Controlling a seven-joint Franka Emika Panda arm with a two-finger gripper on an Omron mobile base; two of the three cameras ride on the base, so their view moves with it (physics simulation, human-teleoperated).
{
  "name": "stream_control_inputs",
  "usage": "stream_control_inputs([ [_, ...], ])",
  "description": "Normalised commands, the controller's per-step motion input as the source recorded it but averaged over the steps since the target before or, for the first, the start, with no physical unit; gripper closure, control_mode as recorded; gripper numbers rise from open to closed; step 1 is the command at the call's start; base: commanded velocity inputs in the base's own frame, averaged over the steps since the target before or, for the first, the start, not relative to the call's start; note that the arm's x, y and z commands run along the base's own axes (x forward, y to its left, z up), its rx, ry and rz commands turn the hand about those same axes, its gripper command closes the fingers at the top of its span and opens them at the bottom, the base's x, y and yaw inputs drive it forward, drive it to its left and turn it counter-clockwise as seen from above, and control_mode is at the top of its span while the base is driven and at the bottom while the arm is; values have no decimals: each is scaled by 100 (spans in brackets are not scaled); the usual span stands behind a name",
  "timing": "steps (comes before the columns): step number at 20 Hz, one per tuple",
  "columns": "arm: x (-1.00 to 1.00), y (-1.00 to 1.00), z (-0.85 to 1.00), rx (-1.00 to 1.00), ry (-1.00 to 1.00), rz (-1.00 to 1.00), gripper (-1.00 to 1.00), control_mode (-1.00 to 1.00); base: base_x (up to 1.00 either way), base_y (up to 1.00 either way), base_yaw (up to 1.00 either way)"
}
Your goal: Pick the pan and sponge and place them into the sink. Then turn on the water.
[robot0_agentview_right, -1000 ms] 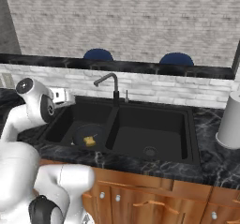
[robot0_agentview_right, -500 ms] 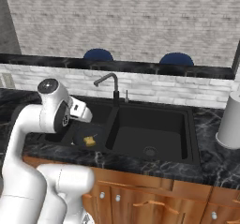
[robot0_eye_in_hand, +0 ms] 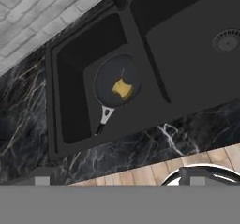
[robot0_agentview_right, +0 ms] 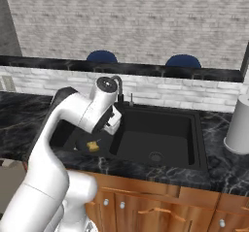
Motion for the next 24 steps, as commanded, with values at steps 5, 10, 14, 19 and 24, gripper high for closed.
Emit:
stream_control_inputs([
  [5,14,-6,-2,25,9,-1,-100,-100,0,0,0],
  [10,19,-1,1,63,14,-15,-100,-100,0,0,0],
  [14,19,0,0,62,11,-28,-100,-100,0,0,0],
  [19,29,-12,-2,61,14,-31,-100,-100,0,0,0],
  [24,64,-21,-1,55,18,-18,-100,-100,0,0,0],
])
